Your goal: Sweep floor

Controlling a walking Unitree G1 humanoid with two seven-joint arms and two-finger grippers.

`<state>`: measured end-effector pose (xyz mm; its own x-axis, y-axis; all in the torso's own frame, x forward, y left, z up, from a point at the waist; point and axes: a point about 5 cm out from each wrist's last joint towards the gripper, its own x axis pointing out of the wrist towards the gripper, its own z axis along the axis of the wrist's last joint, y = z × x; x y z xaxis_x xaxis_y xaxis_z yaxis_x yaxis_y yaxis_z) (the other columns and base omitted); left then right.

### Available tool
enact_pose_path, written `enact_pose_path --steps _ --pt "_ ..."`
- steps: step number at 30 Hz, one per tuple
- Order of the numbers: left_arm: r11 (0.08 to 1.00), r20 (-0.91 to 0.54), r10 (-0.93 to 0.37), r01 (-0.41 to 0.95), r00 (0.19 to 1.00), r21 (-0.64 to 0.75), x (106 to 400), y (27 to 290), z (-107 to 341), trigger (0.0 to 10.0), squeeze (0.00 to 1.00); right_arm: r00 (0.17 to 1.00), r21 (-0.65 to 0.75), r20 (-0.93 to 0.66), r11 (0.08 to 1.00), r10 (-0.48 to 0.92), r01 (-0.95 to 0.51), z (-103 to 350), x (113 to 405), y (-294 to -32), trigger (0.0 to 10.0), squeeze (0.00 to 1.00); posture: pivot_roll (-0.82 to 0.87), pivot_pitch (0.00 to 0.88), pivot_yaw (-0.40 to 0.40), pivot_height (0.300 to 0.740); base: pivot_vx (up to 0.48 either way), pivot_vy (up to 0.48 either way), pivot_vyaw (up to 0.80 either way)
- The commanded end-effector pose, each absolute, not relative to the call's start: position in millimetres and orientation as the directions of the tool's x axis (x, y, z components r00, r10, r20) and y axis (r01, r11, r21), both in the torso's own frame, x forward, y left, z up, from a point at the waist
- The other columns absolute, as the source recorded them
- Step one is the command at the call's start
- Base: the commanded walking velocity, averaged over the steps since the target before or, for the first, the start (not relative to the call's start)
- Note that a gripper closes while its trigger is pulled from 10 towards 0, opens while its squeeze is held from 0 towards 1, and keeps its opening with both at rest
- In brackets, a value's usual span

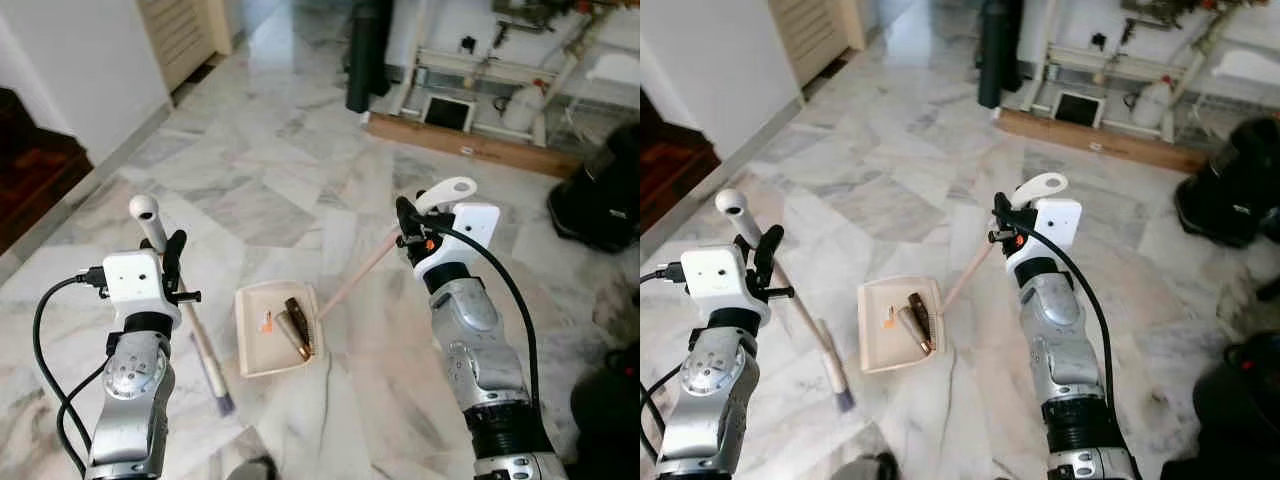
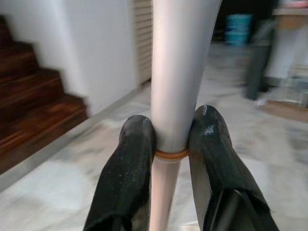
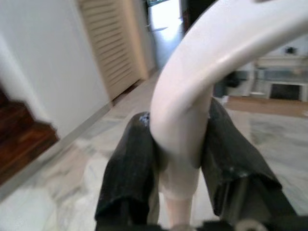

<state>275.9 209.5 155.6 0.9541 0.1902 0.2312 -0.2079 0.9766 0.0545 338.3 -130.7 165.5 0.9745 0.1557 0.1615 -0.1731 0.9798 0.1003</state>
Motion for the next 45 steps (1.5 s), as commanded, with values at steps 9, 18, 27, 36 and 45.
enact_pose_path --steps 9,18,27,36,45 --pt "0.974 0.266 0.192 -0.216 0.945 0.063 273.6 209.3 162.8 10.0 0.00 0.963 0.114 0.221 0.976 0.157 -0.185 179.6 339.5 -130.3 10.0 0.00 -0.04 0.169 -0.032 0.740 0.000 0.000 0.80" --pt "0.972 0.262 0.201 -0.225 0.944 0.064 271.4 210.3 162.4 10.0 0.00 0.966 0.133 0.204 0.973 0.159 -0.189 177.9 339.8 -128.6 10.0 0.00 -0.04 0.181 -0.034 0.740 0.000 0.000 0.80" --pt "0.971 0.259 0.205 -0.229 0.944 0.064 270.1 210.7 161.6 10.0 0.00 0.980 0.283 0.110 0.940 0.167 -0.192 169.6 341.9 -125.6 10.0 0.00 -0.04 0.189 -0.036 0.740 0.000 0.000 0.36" --pt "0.973 0.259 0.192 -0.219 0.947 0.078 268.8 208.4 161.4 10.0 0.00 0.981 0.294 0.092 0.936 0.173 -0.193 170.5 342.2 -126.3 10.0 0.00 -0.04 0.191 -0.035 0.740 0.000 0.000 0.00" --pt "0.975 0.252 0.192 -0.214 0.949 0.065 269.1 207.2 160.4 10.0 0.00 0.974 0.255 0.125 0.942 0.190 -0.217 176.0 342.1 -124.8 10.0 0.00 -0.04 0.193 -0.034 0.740 0.000 0.060 0.06"
